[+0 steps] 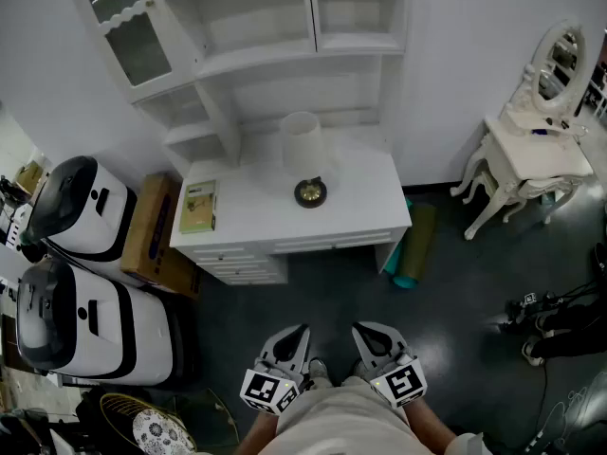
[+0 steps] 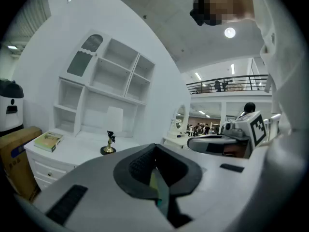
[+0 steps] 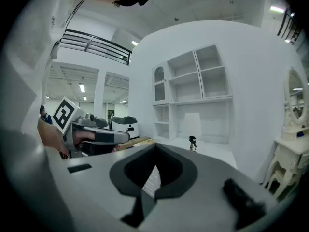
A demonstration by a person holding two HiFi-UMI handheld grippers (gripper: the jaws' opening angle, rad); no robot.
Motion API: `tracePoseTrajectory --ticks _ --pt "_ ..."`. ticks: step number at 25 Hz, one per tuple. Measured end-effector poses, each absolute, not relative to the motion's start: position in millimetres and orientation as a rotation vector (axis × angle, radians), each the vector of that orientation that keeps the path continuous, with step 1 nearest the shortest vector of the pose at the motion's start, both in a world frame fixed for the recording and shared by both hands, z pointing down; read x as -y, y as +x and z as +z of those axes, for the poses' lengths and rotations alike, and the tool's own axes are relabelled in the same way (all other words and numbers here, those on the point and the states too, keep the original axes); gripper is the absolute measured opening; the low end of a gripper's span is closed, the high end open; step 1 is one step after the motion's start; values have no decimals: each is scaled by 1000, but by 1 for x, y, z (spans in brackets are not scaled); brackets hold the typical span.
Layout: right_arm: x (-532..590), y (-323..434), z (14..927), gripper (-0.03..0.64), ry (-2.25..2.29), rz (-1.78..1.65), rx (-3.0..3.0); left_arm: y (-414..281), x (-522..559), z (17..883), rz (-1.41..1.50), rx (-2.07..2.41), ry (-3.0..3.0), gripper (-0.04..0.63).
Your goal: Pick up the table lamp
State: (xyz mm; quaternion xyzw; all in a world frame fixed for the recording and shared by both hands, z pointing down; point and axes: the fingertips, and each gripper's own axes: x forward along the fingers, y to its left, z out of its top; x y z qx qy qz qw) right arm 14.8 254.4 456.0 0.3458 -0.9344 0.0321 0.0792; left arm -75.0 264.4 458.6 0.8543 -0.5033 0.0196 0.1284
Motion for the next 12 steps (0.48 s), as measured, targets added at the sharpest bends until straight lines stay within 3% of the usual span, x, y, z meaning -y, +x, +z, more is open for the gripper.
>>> tracePoseTrajectory --ticks 12 --pt "-266 64 463 11 991 162 2816 -23 -271 461 115 1521 2482 9"
